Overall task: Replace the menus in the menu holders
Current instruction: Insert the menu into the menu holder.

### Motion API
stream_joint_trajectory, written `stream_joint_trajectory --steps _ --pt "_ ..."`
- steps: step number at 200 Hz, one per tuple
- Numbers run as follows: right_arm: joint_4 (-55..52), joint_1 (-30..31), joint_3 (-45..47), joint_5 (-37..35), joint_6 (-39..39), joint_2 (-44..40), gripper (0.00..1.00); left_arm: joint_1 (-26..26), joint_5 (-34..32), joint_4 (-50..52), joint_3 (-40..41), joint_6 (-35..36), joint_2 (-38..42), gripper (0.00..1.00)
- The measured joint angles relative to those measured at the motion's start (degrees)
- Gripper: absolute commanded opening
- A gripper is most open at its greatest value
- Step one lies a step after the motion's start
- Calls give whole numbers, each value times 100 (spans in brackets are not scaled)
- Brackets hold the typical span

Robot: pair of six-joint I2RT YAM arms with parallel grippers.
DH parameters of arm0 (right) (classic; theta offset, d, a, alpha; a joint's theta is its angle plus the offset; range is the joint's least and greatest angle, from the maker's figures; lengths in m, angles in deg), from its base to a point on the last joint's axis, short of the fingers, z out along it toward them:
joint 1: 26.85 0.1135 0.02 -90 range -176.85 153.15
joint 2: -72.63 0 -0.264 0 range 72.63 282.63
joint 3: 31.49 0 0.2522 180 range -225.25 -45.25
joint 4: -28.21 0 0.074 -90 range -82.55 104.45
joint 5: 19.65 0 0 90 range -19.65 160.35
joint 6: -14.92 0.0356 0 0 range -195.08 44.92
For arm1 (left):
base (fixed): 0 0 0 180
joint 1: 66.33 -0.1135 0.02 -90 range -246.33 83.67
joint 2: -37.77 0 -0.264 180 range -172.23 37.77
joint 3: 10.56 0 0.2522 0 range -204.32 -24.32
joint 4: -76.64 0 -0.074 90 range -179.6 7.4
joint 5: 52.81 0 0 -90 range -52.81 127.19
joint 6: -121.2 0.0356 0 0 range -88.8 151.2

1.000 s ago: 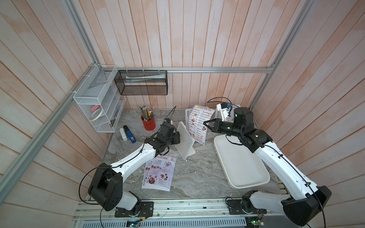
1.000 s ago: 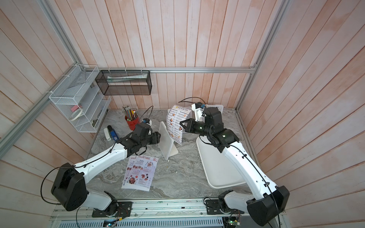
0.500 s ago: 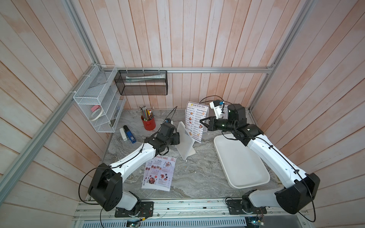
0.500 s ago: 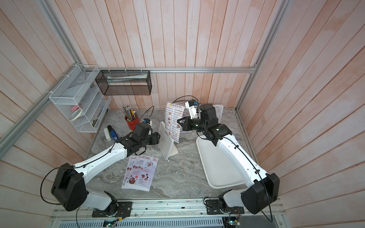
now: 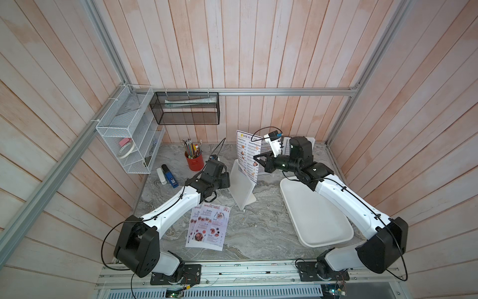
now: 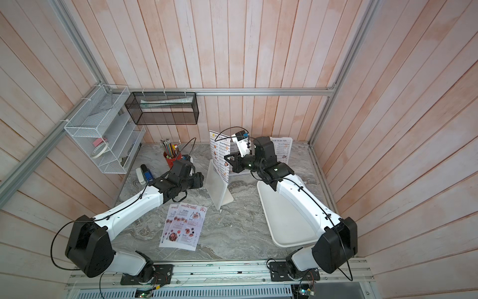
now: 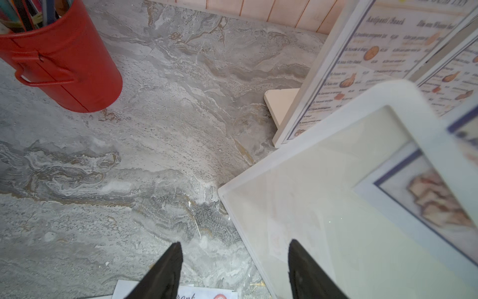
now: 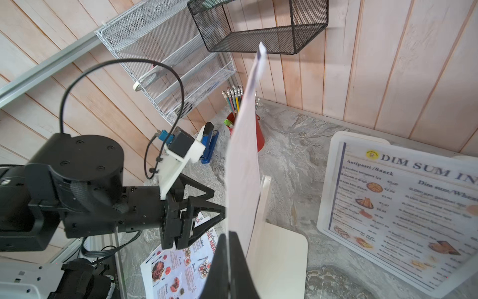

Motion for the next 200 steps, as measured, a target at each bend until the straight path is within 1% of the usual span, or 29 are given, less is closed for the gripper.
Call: stream_joint_trajectory --steps 54,130,200 --pt "595 83 378 -238 -249 11 0 -37 -17 72 -2 2 96 67" --pt "1401 205 957 -522 -299 -68 0 -37 -17 101 -4 4 162 67" --pt "1816 245 1300 -693 -391 -444 0 -37 -59 136 -7 2 234 67"
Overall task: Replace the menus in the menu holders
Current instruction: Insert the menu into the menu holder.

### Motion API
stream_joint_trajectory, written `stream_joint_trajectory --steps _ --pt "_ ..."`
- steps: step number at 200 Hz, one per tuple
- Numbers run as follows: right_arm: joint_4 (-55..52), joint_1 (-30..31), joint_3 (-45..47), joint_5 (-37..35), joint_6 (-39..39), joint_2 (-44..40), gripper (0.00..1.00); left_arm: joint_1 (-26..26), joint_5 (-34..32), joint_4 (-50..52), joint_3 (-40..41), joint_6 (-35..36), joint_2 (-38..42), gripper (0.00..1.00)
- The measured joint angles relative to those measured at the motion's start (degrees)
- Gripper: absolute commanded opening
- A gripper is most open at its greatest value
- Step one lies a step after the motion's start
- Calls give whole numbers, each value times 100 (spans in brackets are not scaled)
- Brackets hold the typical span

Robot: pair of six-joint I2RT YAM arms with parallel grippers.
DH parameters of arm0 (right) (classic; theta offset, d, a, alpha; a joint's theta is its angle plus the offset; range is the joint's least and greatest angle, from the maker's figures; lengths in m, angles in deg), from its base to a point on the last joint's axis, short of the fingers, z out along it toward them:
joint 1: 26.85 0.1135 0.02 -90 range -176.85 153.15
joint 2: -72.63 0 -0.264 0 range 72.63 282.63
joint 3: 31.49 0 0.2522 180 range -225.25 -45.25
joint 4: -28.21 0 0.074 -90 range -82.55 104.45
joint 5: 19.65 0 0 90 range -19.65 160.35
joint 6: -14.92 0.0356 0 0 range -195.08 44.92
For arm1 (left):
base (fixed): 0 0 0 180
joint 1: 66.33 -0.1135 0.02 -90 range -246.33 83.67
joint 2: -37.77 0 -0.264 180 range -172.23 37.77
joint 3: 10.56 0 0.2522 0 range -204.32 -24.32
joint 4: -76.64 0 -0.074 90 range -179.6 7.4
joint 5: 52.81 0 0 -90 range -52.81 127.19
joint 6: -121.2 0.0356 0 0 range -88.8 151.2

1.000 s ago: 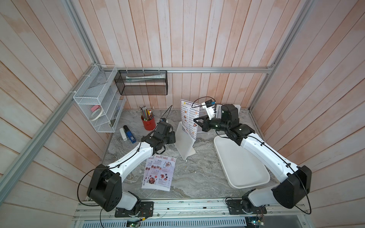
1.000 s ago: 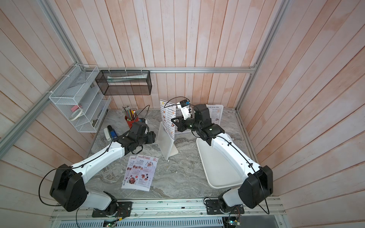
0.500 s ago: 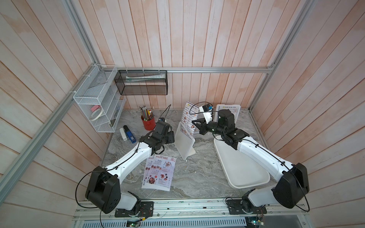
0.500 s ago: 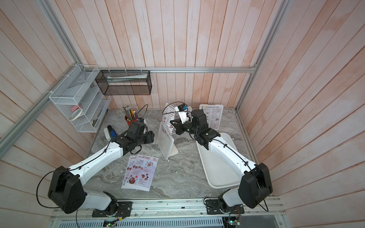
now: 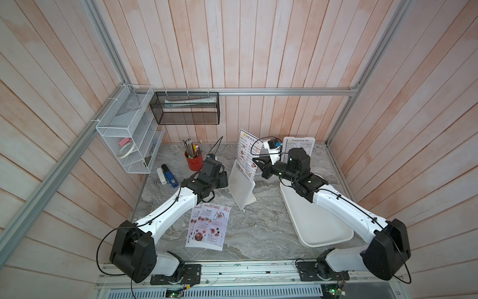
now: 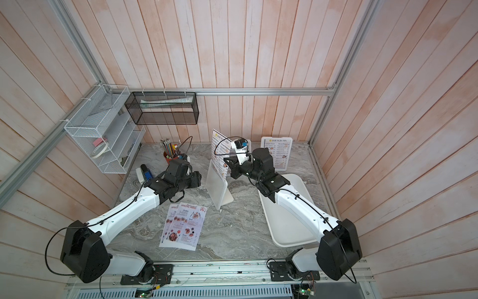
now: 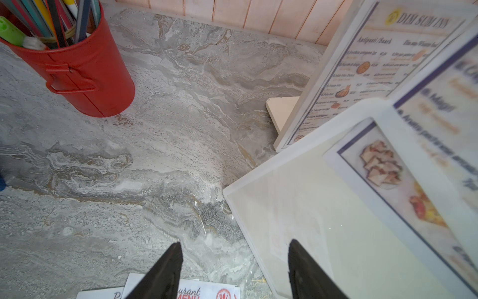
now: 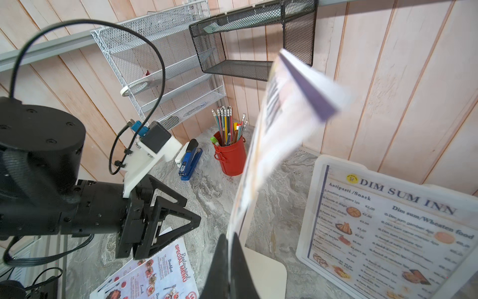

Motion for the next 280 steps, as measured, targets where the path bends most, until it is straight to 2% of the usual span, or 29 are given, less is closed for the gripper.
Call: stream_joint_trajectory --steps 179,216,280 --pt "1108 146 964 -105 -166 -245 0 0 -68 52 -144 2 0 67" --pt "1139 164 1001 -125 -162 -306 8 0 -68 55 -144 2 0 67" --pt "1093 337 1633 -179 0 -645 22 0 -85 52 -144 2 0 67"
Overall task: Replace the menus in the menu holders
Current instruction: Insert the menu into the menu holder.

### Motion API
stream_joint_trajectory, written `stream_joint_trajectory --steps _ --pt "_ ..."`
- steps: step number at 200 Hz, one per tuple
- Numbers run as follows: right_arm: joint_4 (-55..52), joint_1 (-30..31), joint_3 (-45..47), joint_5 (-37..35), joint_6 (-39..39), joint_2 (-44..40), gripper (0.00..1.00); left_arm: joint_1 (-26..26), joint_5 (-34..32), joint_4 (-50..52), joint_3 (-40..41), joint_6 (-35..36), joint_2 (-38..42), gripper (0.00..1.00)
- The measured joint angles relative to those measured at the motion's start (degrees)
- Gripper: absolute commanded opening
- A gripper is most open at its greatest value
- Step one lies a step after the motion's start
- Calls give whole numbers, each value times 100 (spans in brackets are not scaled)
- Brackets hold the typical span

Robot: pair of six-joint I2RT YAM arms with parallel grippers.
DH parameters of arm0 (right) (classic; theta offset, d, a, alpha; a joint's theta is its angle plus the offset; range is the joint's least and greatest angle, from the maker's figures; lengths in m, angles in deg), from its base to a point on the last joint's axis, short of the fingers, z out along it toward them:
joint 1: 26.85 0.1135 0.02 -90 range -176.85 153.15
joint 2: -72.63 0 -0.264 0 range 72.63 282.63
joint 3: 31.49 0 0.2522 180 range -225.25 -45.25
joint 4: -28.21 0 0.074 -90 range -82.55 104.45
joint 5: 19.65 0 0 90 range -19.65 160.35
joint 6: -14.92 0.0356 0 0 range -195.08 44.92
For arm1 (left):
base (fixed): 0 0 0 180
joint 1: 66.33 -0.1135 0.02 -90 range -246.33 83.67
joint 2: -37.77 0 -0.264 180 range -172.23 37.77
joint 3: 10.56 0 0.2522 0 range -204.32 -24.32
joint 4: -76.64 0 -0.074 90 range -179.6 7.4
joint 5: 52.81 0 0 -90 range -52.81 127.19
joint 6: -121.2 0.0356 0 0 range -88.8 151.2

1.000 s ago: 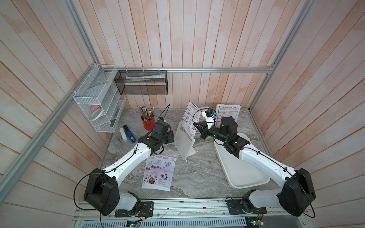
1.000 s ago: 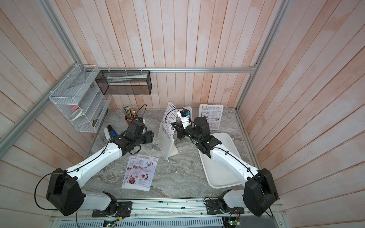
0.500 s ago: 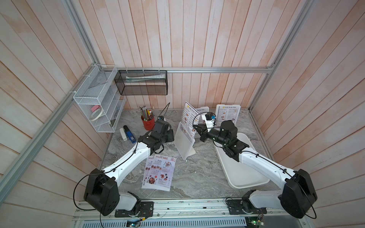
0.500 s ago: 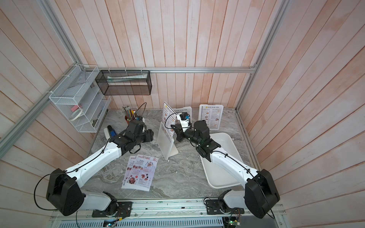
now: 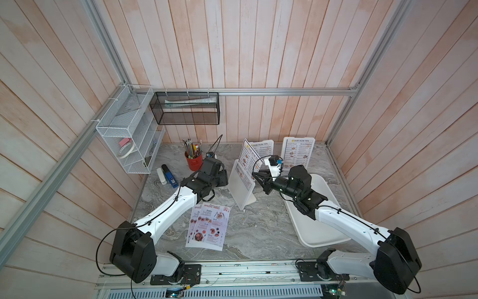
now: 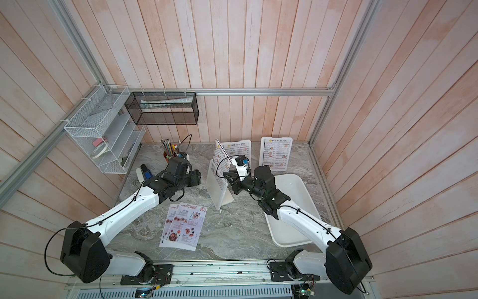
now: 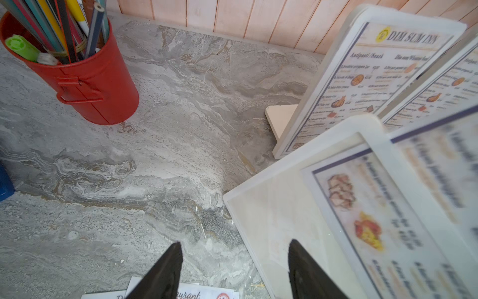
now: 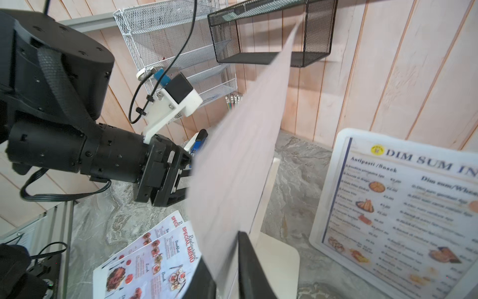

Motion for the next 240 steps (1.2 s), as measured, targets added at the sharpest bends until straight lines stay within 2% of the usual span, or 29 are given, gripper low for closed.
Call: stream_joint_trajectory --steps 29,75,120,136,158,198,240 --pt "-179 0 4 -52 52 -52 29 0 0 2 -17 2 0 67" --pt "-669 0 -420 -212 -24 -155 30 2 13 9 -140 2 -2 67" --pt "-1180 0 -986 -369 236 -166 38 232 26 24 -721 85 -262 72" --pt "-1456 26 -970 -348 407 -186 43 282 20 46 -879 133 -297 72" --pt "-1700 142 -796 -400 531 -271 44 175 -9 98 -925 175 -269 72" --pt "-1788 245 -444 -444 715 -350 46 -216 -87 356 -610 173 168 73" --pt "-1683 332 -219 -507 817 -140 46 -267 -151 514 -321 173 610 73"
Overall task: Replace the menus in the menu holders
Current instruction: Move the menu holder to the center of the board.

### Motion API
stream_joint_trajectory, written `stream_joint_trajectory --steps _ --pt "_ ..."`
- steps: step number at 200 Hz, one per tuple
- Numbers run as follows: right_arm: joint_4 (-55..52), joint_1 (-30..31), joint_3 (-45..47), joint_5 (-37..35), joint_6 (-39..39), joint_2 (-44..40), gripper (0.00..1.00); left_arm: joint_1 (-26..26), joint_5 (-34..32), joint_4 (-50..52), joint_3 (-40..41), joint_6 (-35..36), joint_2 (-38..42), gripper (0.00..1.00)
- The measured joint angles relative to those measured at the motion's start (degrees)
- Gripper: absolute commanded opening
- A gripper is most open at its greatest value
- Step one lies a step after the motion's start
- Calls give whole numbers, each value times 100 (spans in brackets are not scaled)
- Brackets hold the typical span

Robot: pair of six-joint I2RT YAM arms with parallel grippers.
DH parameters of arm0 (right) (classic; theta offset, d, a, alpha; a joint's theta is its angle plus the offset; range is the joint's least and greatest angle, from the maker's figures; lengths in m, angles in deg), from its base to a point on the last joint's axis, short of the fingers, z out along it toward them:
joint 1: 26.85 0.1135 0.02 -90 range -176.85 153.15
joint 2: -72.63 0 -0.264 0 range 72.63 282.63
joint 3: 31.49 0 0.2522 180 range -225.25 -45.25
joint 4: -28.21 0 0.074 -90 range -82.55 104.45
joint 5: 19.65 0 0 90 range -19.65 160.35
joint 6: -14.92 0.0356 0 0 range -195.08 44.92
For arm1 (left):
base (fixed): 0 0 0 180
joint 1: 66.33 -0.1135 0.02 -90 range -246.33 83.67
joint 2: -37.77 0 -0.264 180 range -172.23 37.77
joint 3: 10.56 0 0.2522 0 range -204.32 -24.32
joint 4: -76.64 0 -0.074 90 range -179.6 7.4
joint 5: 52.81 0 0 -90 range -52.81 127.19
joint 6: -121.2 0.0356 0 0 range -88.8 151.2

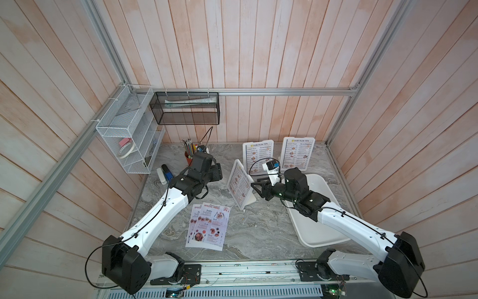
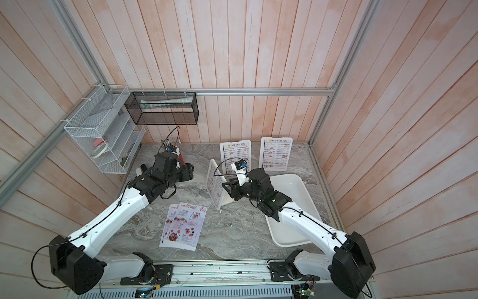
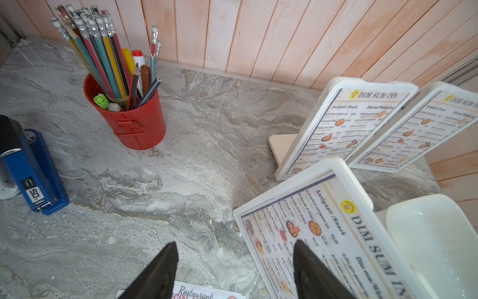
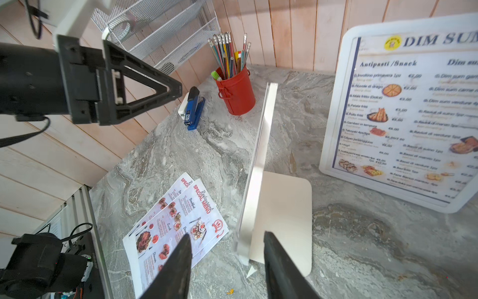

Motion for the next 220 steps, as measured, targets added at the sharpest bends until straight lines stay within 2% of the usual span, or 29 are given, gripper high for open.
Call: stream_joint_trajectory --steps 25,68,113,141,169,199,220 --pt "138 0 31 -57 13 225 43 0 2 42 212 -4 70 73" --pt "549 0 31 -17 11 667 19 48 -7 219 415 -9 286 72" --pt "992 13 -350 50 -96 1344 14 575 -173 385 697 -94 507 73" --pt "1182 15 -743 120 -210 1840 15 826 -190 531 1167 -291 612 72" --pt "1290 15 -1322 286 -374 2457 19 866 -153 632 1672 -507 852 71" --pt "1305 -2 -1996 479 -599 3084 38 874 52 455 2039 -710 855 67" --pt "1167 -68 -2328 625 -748 3281 45 887 201 144 2087 -787 568 65"
